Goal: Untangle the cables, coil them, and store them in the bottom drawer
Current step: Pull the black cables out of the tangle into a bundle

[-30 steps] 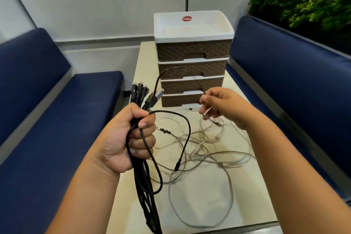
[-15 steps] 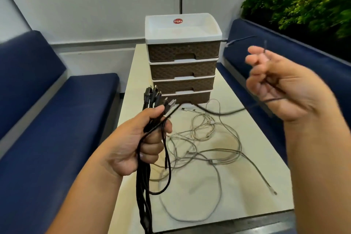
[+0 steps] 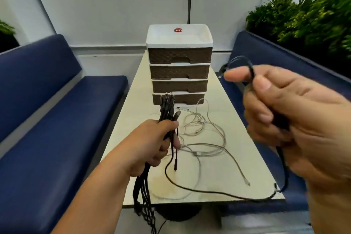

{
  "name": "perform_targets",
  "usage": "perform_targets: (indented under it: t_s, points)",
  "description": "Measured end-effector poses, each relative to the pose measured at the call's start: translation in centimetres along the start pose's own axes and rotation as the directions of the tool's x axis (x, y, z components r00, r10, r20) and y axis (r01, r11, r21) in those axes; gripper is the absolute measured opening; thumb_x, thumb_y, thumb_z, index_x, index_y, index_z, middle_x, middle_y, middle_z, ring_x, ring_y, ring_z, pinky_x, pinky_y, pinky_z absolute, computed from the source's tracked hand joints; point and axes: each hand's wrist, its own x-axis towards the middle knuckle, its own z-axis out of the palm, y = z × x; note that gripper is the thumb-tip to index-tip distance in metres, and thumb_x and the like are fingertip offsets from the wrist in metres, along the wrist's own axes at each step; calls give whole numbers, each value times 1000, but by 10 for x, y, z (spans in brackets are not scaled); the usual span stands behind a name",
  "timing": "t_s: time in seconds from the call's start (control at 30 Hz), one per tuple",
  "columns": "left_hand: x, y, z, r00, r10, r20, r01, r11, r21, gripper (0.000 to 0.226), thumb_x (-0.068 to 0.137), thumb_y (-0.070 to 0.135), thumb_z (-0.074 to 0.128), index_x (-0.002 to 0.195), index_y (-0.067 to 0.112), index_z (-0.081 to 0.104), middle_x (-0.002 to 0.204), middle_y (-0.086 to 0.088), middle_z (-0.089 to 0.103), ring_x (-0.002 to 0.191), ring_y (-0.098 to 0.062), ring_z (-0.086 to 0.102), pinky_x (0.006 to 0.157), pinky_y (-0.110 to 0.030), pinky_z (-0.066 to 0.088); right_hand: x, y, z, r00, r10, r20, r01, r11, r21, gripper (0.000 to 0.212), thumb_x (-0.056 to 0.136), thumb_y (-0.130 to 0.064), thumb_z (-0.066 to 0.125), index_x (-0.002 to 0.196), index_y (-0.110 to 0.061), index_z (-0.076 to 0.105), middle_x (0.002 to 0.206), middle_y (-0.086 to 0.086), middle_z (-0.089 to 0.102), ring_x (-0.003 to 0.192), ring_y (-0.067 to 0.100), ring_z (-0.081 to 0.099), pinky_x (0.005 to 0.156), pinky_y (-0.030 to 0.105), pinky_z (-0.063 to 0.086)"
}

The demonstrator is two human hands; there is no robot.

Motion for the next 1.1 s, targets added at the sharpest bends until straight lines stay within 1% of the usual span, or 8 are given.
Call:
perform_targets:
  t_s: [0.13,0.33,0.5,0.57,0.67,0.8,0.9,1.1]
  points:
    - [-13,-9,24,996,25,-84,-20,998,59,39,99,31,46,86,2,68,50,3,24,42,-13,18,41,-21,16,-23,26,18,991,112,74,-111,994,-19,23,95,-23,49,105,-18,70,60,1,30,51,14,20,45,24,17]
    - [-23,-23,47,932,132,-337,-1,932,363,49,95,43,47,59,14,62,38,6,40,32,-12,35,45,-24,28,-48,50,24,994,105,17,-96,957,-274,27,100,-27,45,92,-17,69,50,-20,49,49,0,47,48,8,34]
    - [-29,-35,51,875,206,-439,87,824,559,36,95,41,47,82,17,70,50,4,51,46,-14,47,46,-25,31,-65,60,25,997,82,12,-76,962,-262,24,97,-25,49,103,-20,72,51,-23,55,53,-6,55,52,6,38]
    - [-32,-40,51,878,192,-438,46,878,477,39,94,39,49,68,16,67,41,6,44,37,-12,40,45,-24,28,-69,65,24,995,100,13,-93,956,-278,22,96,-28,53,104,-27,73,55,-13,54,52,-1,50,54,9,36]
    - [-37,-42,54,939,88,-331,-93,996,0,47,96,32,50,53,16,58,47,2,26,37,-13,20,42,-19,19,-72,73,22,993,110,35,-93,942,-322,20,97,-24,55,101,-26,74,59,-11,56,56,-1,50,57,9,36]
    - [-49,-42,59,992,73,-100,-112,877,-467,43,92,46,47,66,14,57,49,4,19,42,-10,8,44,-19,7,-74,80,26,978,161,131,-92,903,-420,20,98,-21,55,96,-27,74,101,-16,73,104,-8,60,88,21,46]
    - [-53,-43,67,991,99,-89,-130,868,-479,59,72,67,58,78,9,69,48,5,25,37,-6,19,44,-17,9,-76,88,28,968,176,177,-49,829,-557,20,94,-35,51,85,-41,69,99,-23,71,108,-7,59,94,32,48]
    - [-55,-48,79,965,179,-194,-242,892,-382,36,93,34,56,65,15,70,52,6,24,41,-7,23,39,-18,14,-84,91,32,973,148,179,10,742,-670,24,88,-46,42,93,-37,63,90,-19,71,89,6,64,82,40,51]
